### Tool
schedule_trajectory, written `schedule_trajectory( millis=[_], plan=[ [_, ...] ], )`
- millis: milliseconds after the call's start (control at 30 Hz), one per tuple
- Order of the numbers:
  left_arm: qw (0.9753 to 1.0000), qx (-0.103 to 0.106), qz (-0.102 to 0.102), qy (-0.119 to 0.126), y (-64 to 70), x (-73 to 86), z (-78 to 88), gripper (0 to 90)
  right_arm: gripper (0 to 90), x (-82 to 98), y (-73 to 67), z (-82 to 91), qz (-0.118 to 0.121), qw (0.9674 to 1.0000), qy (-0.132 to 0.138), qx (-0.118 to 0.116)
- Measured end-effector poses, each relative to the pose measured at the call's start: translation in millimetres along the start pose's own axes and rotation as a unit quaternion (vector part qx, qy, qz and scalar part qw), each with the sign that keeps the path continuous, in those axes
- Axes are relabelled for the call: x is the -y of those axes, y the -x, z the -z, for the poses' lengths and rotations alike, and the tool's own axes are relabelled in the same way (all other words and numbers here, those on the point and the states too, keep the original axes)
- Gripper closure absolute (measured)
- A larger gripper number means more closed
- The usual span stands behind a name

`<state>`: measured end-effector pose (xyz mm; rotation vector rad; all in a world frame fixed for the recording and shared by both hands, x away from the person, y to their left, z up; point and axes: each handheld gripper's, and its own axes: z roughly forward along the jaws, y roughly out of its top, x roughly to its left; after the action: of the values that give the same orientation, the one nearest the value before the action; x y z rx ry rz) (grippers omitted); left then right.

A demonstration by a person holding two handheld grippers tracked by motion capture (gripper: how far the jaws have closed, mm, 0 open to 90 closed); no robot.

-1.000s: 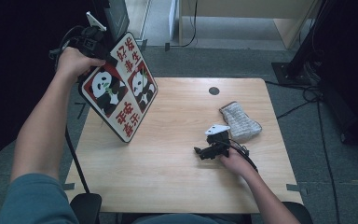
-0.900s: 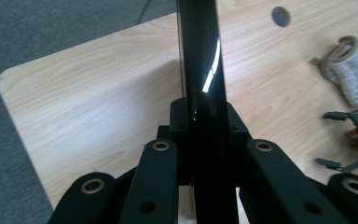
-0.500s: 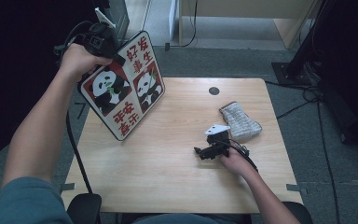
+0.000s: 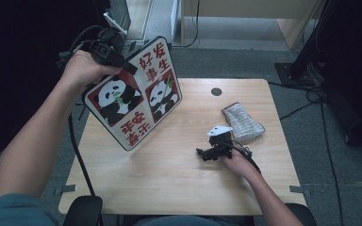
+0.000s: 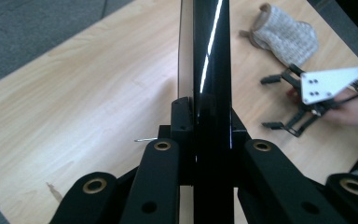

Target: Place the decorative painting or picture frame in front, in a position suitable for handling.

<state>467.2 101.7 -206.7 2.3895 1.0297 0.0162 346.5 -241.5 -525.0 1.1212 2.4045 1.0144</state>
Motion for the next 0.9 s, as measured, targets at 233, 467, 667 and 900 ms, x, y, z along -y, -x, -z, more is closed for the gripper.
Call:
schedule_trajectory(
  millis=[233, 467, 667, 900],
  plan=[
    [0.9996, 0.024, -0.015, -0.004, 19.9, 11.2, -12.3, 81.7, 0.0, -0.2, 0.3, -0.2, 0.002, 1.0000, 0.000, -0.001],
    [0.9985, 0.054, -0.009, -0.005, 28.1, 14.5, -26.9, 81.6, 0.0, -0.7, 0.7, -0.9, 0.006, 1.0000, 0.001, -0.004],
    [0.9986, 0.049, -0.016, -0.012, 35.2, 11.9, -37.9, 81.4, 0.0, -0.7, 0.7, -0.9, 0.006, 1.0000, 0.001, -0.004],
    [0.9981, 0.059, -0.006, -0.016, 33.5, 10.4, -41.8, 81.2, 0.0, -0.7, 0.6, -0.9, 0.006, 1.0000, 0.001, -0.004]
  ],
)
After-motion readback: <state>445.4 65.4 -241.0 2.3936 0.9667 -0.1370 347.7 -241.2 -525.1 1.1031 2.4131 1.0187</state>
